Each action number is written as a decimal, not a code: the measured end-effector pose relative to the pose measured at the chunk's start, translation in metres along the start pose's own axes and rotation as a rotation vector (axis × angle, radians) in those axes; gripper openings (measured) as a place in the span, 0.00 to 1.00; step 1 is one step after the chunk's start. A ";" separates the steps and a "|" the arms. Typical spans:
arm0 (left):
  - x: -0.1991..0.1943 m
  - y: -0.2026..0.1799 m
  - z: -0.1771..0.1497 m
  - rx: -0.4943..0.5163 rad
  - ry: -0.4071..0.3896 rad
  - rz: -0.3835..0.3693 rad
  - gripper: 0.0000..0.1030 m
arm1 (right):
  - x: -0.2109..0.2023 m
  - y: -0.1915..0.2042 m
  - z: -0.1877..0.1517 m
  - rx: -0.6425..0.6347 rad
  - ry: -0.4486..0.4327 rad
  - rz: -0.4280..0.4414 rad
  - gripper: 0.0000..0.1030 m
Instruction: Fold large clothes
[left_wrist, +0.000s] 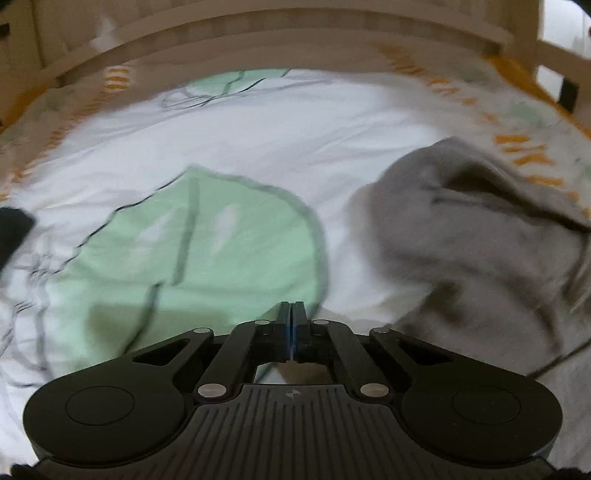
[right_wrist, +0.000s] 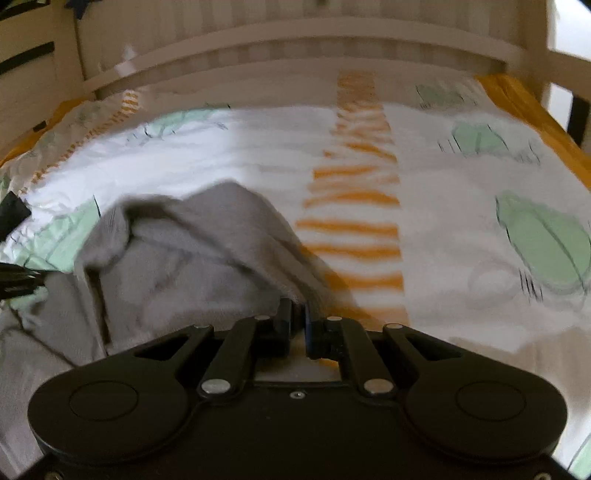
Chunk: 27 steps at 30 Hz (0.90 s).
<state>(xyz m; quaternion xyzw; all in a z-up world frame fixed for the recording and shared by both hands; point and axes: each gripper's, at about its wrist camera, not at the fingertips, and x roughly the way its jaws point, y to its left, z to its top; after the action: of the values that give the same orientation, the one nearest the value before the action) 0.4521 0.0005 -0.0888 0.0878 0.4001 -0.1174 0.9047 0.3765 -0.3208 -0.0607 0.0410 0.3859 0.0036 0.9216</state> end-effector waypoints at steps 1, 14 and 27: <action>-0.004 0.005 0.000 -0.018 -0.004 -0.008 0.02 | 0.003 -0.004 -0.007 0.013 0.017 0.002 0.13; -0.036 -0.070 0.048 0.131 -0.172 -0.212 0.65 | -0.001 0.012 0.005 -0.050 -0.049 -0.004 0.46; 0.004 -0.092 0.030 0.346 -0.129 0.193 0.67 | 0.015 0.019 0.009 -0.134 -0.020 -0.067 0.47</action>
<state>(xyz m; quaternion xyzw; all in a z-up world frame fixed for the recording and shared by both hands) 0.4494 -0.0960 -0.0780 0.2719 0.3051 -0.1027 0.9069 0.3939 -0.3015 -0.0639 -0.0339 0.3766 -0.0019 0.9257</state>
